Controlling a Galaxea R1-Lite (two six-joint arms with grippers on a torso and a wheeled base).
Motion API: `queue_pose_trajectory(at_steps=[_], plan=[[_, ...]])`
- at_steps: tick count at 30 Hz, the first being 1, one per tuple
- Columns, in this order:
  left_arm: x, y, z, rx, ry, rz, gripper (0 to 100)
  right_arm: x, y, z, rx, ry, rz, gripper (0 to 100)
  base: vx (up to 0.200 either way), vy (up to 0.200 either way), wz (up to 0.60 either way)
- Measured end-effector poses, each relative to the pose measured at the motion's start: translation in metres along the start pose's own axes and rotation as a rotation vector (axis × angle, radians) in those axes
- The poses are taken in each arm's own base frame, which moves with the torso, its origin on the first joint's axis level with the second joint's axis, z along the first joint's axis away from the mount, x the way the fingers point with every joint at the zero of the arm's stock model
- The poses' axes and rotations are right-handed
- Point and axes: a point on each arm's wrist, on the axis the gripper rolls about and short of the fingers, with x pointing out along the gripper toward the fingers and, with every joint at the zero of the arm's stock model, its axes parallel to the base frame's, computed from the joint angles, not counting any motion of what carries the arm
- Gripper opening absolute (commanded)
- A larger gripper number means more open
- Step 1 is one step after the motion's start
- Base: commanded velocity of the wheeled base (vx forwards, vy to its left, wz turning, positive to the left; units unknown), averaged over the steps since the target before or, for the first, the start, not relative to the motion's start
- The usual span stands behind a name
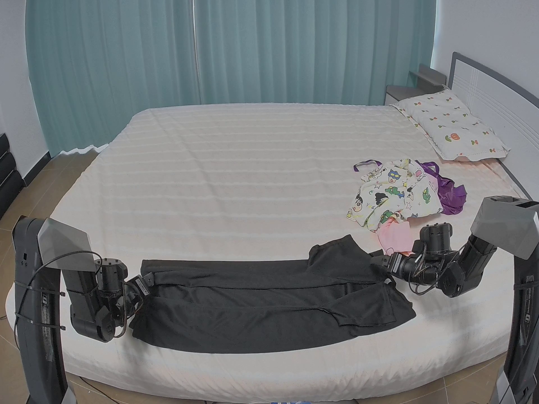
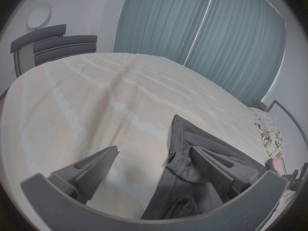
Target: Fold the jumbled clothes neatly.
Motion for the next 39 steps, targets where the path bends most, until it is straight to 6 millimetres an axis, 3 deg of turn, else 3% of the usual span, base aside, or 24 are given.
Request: queue_pose_trajectory(at_steps=[7,16,25,28,39], plan=[[-0.018,0.002,0.018,-0.037,-0.039,-0.03,100,-0.018,0.007,0.003,0.121,-0.023,0.005,100,0.0,0.0,0.0],[-0.042,0.003,0.042,-0.216,-0.094,-0.055,100,-0.02,0.028,-0.011,0.335,-0.022,-0.013,100,0.0,0.0,0.0],[-0.061,-0.008,0.034,-0.34,-0.044,-0.091,100,-0.017,0.051,-0.025,0.418,0.012,0.025,100,-0.133,0.0,0.0],[-0.063,-0.007,0.031,-0.339,-0.029,-0.087,100,-0.016,0.056,-0.029,0.457,0.021,0.033,100,-0.2,0.0,0.0],[-0.062,-0.005,0.024,-0.334,-0.001,-0.076,100,-0.003,0.062,-0.025,0.461,-0.009,0.046,100,0.0,0.0,0.0]])
